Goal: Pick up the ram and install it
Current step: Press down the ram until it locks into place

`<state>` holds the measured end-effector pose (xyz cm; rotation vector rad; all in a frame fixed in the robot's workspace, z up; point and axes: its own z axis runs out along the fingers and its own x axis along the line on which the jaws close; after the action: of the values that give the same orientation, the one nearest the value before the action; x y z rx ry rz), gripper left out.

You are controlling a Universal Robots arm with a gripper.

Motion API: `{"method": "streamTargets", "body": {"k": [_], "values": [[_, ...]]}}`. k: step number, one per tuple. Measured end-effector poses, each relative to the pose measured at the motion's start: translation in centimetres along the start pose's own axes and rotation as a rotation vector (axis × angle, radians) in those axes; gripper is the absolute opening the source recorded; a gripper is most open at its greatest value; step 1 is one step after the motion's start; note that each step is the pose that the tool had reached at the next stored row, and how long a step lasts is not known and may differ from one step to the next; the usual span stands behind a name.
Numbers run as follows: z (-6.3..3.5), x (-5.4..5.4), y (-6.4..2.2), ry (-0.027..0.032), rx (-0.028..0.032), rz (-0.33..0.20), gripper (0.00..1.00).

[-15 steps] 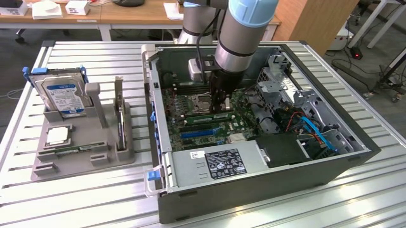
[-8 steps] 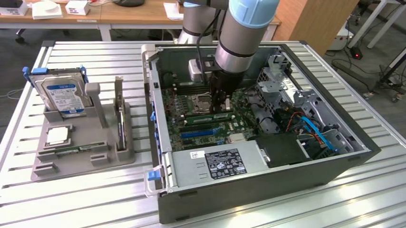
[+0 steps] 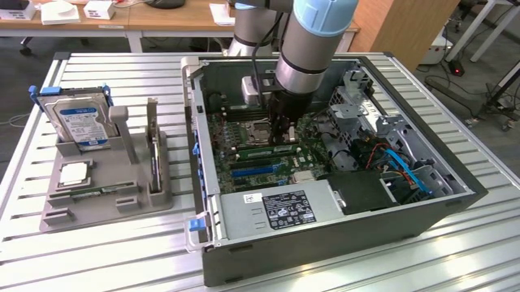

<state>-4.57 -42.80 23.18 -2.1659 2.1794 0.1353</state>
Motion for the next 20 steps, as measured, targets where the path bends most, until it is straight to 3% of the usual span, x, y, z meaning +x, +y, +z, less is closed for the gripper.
{"method": "streamTargets", "body": {"k": [20], "values": [[0.65,0.07,-0.01,-0.0001,0.0001,0.0,0.09]]}}
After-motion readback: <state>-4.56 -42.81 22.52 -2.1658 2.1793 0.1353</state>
